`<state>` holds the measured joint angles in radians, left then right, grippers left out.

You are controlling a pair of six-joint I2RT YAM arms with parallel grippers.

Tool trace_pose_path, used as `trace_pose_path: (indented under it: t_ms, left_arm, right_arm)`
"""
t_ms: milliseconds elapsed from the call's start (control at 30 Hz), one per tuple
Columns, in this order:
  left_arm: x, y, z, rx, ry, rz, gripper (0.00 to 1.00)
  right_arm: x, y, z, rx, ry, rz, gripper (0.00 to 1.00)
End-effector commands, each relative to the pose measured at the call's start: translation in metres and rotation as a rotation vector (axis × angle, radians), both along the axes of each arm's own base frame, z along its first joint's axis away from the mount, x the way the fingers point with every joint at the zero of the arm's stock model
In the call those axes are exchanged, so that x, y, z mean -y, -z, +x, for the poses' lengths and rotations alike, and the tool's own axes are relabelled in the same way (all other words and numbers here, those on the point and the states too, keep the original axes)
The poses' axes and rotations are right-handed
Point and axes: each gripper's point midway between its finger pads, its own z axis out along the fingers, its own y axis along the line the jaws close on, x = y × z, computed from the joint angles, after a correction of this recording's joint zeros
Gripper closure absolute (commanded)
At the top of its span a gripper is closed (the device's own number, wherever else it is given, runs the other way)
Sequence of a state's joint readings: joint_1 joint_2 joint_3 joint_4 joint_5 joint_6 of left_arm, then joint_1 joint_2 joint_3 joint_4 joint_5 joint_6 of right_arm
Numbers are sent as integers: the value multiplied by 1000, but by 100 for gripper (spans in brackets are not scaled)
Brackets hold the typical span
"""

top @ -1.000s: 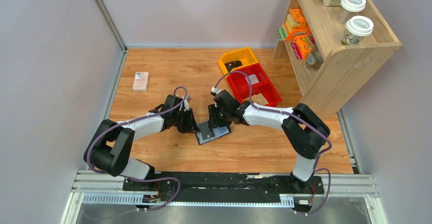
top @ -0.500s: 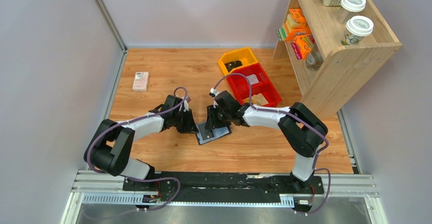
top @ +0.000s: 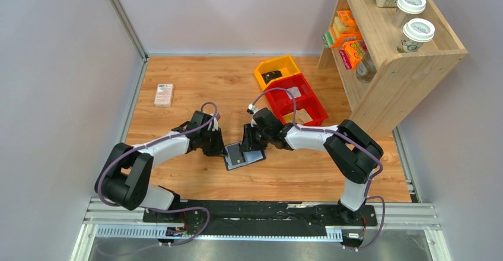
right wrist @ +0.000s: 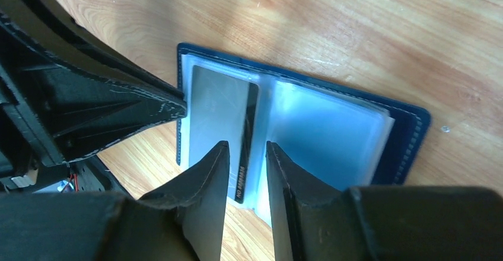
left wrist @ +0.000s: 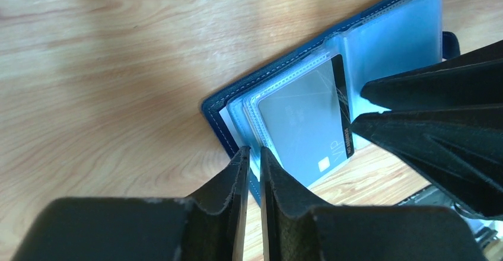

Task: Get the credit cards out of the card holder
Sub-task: Remove the credit card from the card holder.

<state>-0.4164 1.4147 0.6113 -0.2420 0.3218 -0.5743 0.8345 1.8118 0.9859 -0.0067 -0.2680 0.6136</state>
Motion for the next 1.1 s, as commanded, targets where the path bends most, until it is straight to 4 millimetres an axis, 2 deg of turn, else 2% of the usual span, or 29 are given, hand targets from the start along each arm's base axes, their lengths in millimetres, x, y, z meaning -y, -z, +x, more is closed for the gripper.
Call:
trace_pose_path:
  t_ms: [0,267,433,767,1067]
  left_arm:
    - [-20,-1,-9,5,-4,96,79]
    - [-5,-30,-5,43,-28,-4,71]
    - [2,-37,-2,50,-35,-51,69]
    - [11,-6,-9,-31,-11,-51,74]
    - [-5,18,-19,-74,-15,56,80]
  right_arm:
    - [1,-12,6,35,48,15,66]
    - [-6,-10,2,5,43,62,65]
    - [-9,-10,-1,-9,40,91,65]
    - [-13,-8,-4,-30,29,114,66]
    - [-17,-10,-10,-52,2,137,67]
